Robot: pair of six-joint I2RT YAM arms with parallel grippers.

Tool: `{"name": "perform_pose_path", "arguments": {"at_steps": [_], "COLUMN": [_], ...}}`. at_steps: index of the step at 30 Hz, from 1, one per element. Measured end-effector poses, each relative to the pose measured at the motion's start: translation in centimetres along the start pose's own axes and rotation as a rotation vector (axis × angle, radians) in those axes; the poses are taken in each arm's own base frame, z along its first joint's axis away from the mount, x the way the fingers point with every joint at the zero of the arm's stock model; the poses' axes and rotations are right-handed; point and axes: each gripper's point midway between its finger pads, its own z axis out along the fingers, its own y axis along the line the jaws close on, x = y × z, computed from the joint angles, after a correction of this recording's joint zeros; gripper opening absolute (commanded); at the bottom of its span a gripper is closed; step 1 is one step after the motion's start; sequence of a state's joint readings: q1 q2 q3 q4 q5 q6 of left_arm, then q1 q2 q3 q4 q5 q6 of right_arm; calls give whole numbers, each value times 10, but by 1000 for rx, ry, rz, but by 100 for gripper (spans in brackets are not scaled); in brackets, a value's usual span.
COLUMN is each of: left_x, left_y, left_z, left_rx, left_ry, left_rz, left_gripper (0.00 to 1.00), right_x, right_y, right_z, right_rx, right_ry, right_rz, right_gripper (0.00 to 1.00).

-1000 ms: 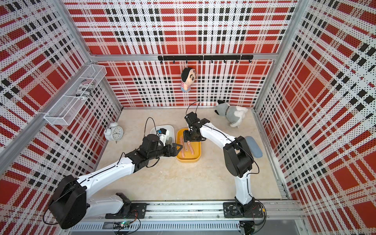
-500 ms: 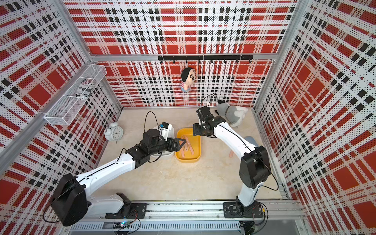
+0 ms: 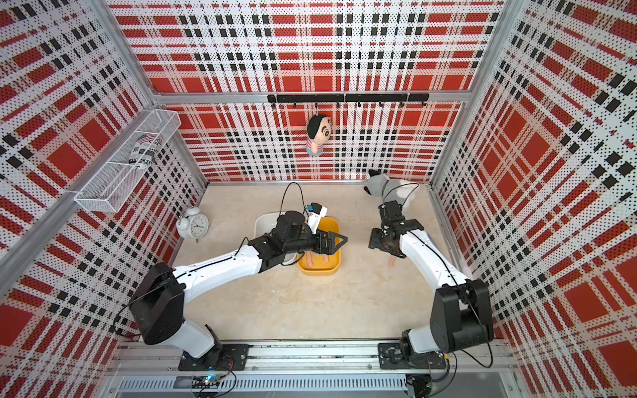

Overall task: Place the fruit knives into the storage box by color
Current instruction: Pick up the fruit knife from the center of the board.

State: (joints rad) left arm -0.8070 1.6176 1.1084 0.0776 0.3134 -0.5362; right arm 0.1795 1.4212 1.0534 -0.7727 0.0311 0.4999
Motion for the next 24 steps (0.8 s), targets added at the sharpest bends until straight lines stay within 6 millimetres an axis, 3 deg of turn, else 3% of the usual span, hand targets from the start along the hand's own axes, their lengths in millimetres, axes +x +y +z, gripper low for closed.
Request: {"name": "perform_pose_path", "arguments": {"at_steps": [7, 15, 24], "left_x": [24, 39, 38], "left_y": [-11, -11, -8], "left_z": [29, 44, 46], "left_rx": [43, 59, 44], "left_ry": [69, 99, 94], "left_rz": [7, -4, -7], "left_gripper": [98, 98, 98], "right_x": [9, 11, 25], "right_y": [-36, -48, -58], "right_z": [15, 37, 61], "right_rx": [56, 78, 104], "right_ry": [13, 34, 96], "right_rz": [73, 94, 86], "right_gripper": [65, 64, 61]}}
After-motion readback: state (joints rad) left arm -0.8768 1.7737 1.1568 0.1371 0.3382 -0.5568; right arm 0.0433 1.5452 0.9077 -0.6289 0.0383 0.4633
